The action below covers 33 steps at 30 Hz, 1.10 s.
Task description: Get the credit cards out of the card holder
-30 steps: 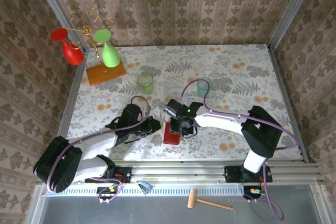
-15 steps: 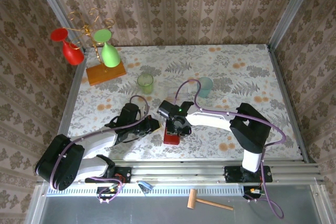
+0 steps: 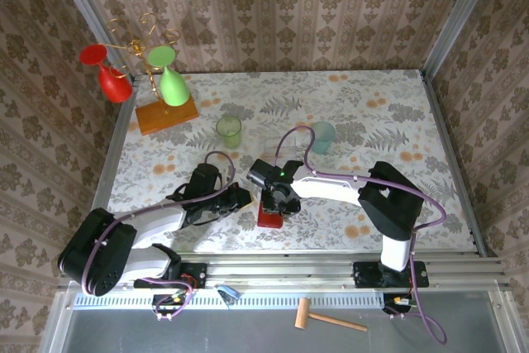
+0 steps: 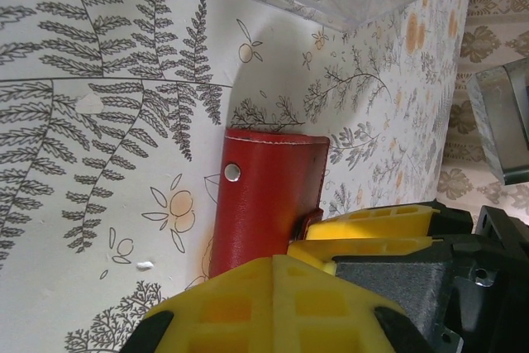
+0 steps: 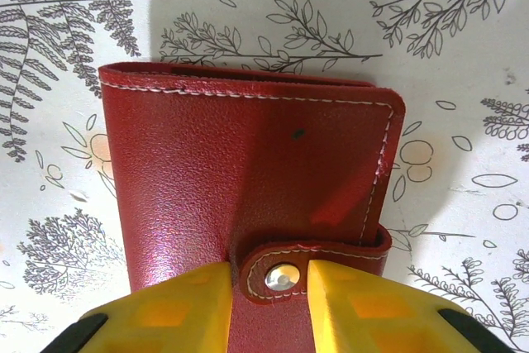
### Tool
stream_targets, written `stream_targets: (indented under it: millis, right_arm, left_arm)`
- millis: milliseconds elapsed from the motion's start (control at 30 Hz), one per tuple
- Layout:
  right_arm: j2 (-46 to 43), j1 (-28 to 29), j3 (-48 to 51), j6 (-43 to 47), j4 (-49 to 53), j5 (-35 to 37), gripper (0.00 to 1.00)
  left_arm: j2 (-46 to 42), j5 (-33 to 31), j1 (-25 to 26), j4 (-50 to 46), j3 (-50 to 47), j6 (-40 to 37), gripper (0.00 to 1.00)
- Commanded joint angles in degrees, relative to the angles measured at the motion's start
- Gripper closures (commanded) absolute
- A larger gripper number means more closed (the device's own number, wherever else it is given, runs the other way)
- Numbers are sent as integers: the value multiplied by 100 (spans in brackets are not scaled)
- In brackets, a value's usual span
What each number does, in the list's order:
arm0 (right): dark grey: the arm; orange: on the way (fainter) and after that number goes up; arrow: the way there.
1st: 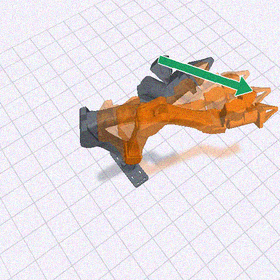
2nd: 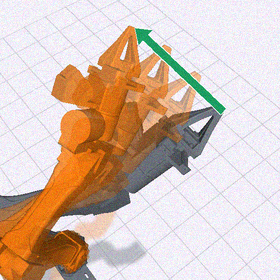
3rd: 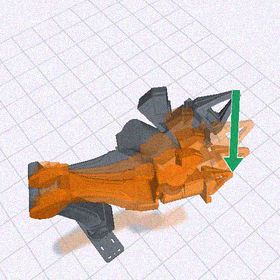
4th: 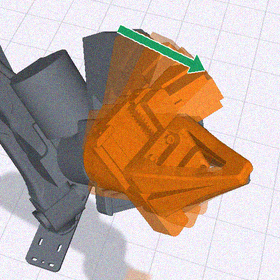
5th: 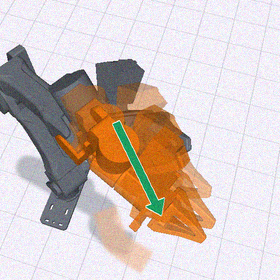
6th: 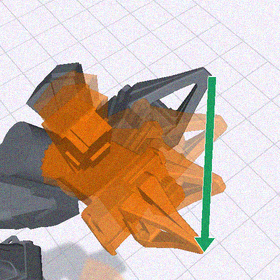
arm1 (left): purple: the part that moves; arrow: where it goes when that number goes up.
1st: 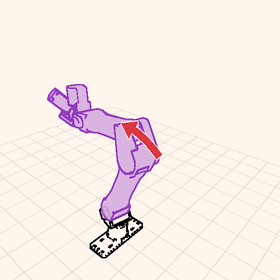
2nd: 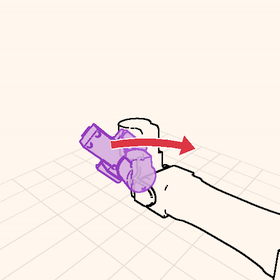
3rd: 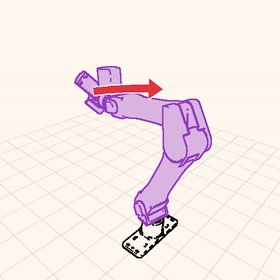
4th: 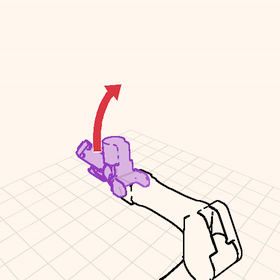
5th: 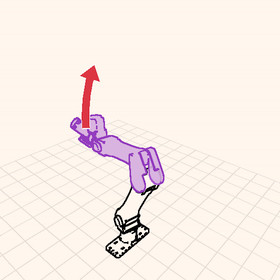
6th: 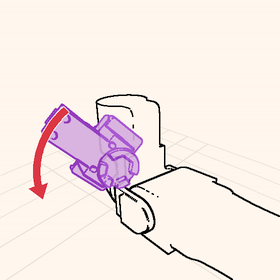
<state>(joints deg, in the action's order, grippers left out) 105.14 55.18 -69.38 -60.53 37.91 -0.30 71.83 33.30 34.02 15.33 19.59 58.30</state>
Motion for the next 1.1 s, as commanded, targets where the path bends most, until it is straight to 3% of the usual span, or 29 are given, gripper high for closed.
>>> stream_targets:
  millis: [0, 367, 1067]
  right_arm:
    - [212, 39, 113, -187, -24, 94, 71]
    - [175, 30, 275, -125, -182, 56, 84]
    - [-771, -31, 1363, 235, -1811, -105, 92]
  left_arm:
    - [100, 133, -42, 195, -87, -42, 95]
    - [464, 195, 151, 559, 8, 115, 95]
    - [1200, -145, 806, 732, 273, 504, 96]
